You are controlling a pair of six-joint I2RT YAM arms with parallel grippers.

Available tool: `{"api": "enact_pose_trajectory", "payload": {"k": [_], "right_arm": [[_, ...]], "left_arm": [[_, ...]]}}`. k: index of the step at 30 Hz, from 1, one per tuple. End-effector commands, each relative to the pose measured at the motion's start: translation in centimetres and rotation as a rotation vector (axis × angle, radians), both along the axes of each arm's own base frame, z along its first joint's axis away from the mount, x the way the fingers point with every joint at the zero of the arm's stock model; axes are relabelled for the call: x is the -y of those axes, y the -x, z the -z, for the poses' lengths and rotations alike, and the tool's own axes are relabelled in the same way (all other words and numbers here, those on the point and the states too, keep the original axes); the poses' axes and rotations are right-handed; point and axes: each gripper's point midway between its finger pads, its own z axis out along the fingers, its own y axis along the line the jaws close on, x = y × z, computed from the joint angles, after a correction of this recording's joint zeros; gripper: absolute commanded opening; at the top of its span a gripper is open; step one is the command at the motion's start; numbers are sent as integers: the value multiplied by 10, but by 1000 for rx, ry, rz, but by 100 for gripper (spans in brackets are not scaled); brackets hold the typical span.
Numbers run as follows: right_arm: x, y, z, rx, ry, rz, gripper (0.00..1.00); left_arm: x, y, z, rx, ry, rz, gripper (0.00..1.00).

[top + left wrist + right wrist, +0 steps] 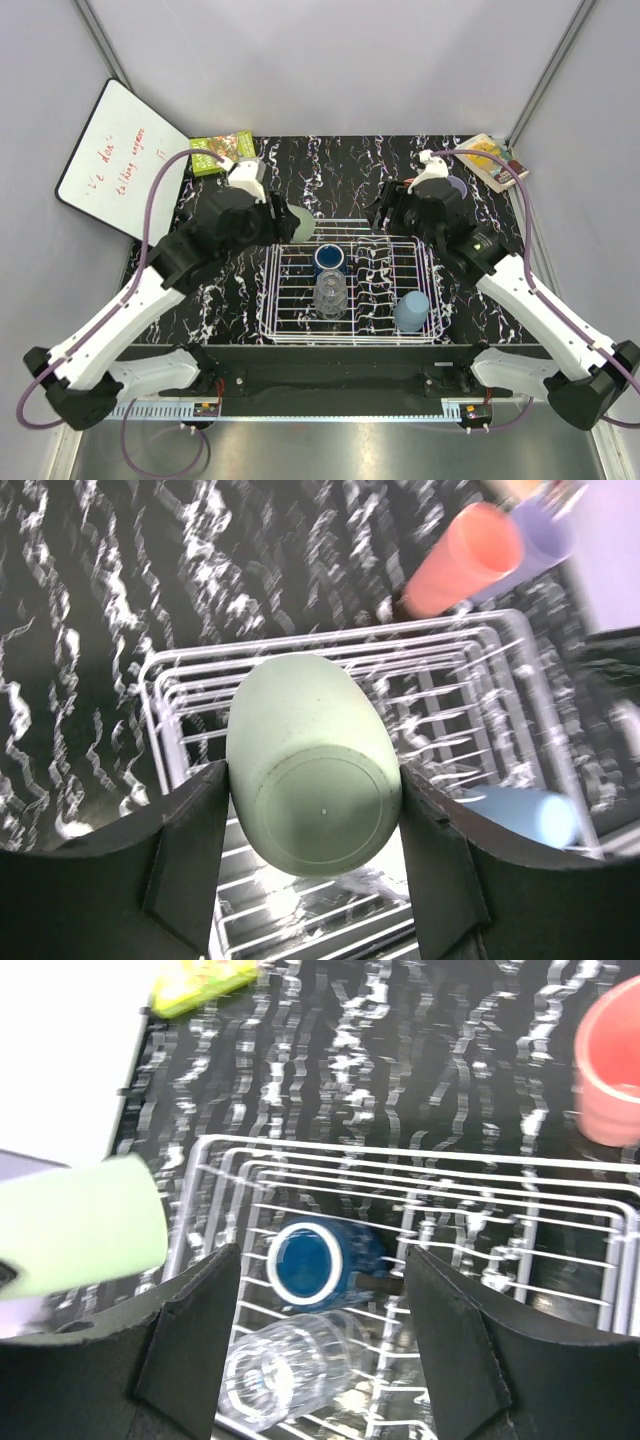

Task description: Unload the cups from the dish rack

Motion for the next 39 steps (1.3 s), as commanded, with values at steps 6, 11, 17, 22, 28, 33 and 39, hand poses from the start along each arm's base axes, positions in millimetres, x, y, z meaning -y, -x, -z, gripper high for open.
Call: {"api": "enact_pose_trajectory", "payload": {"k": [6, 11, 17, 22, 28, 33, 39], "right_arm": [[-35, 18, -46, 91, -231, -162, 75], [-46, 34, -66, 146, -355, -252, 75], [-55, 49, -78, 182, -460, -337, 75], [-63, 57, -81, 190, -522, -393, 76], [-67, 58, -84, 206, -538, -416, 75], [-73, 53, -85, 216, -544, -431, 75], [-92, 52, -90, 195, -601, -513, 70]], "left_arm": [[33, 2, -52, 169, 411, 202, 0], [33, -5, -41, 101, 618, 281, 0], [35, -4, -51, 119, 860, 422, 0], [39, 8, -73, 163, 1033, 578, 0], [44, 14, -72, 130, 1096, 669, 0], [46, 19, -70, 112, 1087, 694, 0], [47, 21, -61, 79, 1079, 703, 0]]}}
